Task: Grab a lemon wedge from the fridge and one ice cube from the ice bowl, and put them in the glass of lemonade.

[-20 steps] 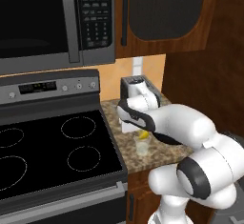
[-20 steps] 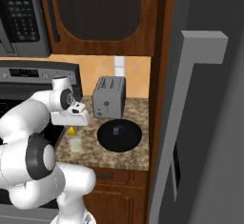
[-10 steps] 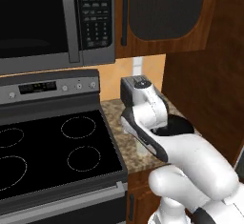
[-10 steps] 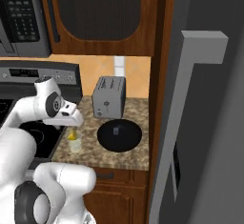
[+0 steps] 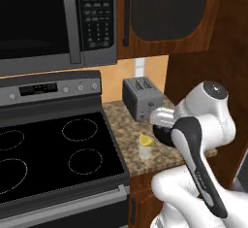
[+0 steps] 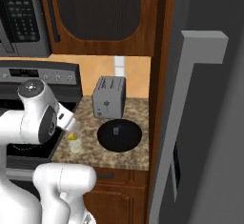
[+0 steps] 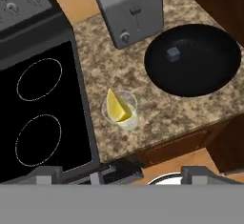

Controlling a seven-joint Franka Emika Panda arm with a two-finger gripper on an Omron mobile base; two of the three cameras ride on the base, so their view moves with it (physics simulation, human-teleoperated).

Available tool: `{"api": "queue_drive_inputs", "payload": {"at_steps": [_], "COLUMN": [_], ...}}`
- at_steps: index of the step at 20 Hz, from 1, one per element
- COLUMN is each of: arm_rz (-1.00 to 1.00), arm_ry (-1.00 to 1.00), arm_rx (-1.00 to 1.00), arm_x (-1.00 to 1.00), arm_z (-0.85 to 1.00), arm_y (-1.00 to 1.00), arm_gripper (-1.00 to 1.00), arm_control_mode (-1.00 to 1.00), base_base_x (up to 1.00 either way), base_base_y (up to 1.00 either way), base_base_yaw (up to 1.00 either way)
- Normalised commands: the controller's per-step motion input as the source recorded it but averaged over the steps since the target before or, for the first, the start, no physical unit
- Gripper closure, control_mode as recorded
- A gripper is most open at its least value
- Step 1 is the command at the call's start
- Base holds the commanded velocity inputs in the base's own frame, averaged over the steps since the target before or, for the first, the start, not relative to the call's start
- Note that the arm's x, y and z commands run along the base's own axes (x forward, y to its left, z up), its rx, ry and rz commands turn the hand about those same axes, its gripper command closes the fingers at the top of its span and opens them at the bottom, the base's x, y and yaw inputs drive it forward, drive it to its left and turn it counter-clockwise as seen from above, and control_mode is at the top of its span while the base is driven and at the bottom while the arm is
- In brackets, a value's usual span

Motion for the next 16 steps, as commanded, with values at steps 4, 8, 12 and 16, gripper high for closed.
{"api": "queue_drive_inputs", "payload": {"at_steps": [4, 8, 12, 16], "arm_rz": [-0.04, -0.12, 0.1, 0.24], "arm_ry": [-0.39, -0.15, -0.15, -0.34], "arm_rx": [0.88, 0.25, -0.15, -0.43], "arm_x": [-0.89, -0.45, -0.29, -0.57], "arm_z": [-0.16, -0.01, -0.13, -0.93], "arm_y": [-1.0, -0.45, 0.34, 1.0], "arm_gripper": [-1.0, -1.0, -1.0, -1.0], "arm_control_mode": [-1.0, -1.0, -1.0, -1.0], "base_base_x": [0.0, 0.0, 0.0, 0.0], "base_base_y": [0.0, 0.0, 0.0, 0.0], "base_base_yaw": [0.0, 0.0, 0.0, 0.0]}}
